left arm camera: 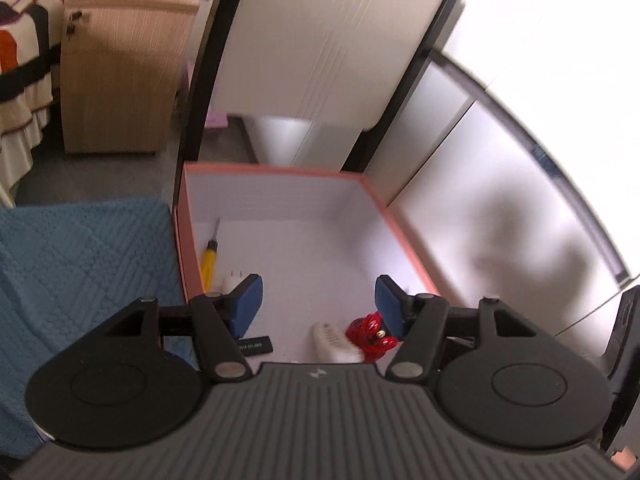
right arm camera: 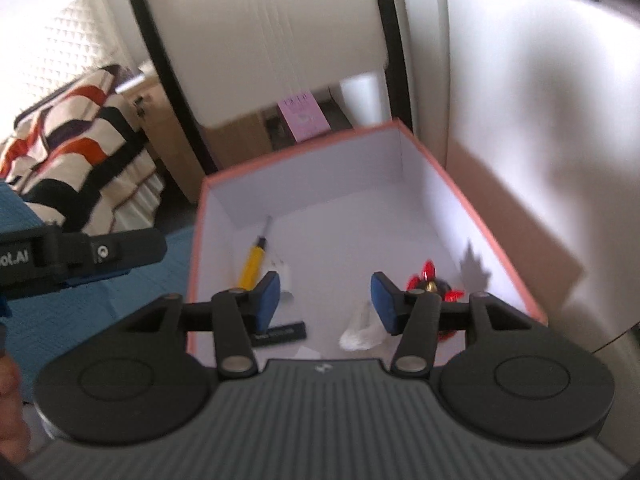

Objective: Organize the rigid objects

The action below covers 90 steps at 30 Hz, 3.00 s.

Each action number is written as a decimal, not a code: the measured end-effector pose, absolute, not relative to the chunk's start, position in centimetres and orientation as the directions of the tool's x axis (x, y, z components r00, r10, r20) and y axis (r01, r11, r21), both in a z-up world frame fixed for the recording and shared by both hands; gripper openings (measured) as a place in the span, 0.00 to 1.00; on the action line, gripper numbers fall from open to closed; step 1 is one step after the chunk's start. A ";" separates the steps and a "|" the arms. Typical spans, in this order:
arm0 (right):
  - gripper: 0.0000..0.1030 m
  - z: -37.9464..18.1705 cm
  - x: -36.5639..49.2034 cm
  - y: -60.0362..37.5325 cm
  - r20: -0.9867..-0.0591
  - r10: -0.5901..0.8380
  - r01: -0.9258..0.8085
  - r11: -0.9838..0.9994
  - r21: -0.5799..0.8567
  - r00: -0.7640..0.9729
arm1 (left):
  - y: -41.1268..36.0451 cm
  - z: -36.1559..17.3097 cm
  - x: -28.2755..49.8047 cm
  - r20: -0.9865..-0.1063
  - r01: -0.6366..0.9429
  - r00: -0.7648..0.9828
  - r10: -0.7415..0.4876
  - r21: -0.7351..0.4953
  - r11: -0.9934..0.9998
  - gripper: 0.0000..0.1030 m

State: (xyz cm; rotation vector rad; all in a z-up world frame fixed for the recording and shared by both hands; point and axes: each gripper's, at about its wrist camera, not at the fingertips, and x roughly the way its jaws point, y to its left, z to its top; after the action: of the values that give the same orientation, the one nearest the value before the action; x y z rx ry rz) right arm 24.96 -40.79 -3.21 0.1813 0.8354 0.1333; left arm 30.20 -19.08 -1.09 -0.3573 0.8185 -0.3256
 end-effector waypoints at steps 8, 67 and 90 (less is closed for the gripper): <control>0.52 1.0 22.0 -40.1 -0.677 0.207 -0.078 0.973 0.216 0.706 | -16.7 3.5 26.3 -0.574 0.174 0.711 -0.406 -0.415 0.893 0.68; 0.90 -2.9 16.1 -38.6 -0.736 0.157 -0.067 0.986 0.151 0.659 | -14.8 -1.2 19.9 -0.636 0.062 0.737 -0.227 -0.272 0.960 1.00; 0.90 -3.4 16.3 -38.3 -0.745 0.135 -0.050 0.989 0.136 0.653 | -14.4 -2.0 19.8 -0.643 0.067 0.721 -0.257 -0.304 0.950 1.00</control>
State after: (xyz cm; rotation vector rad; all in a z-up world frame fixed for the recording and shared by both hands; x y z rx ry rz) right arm 16.31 -38.32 -3.40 0.1068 0.8535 0.1053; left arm 19.79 -14.39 -2.01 -0.2691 0.7463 -0.1815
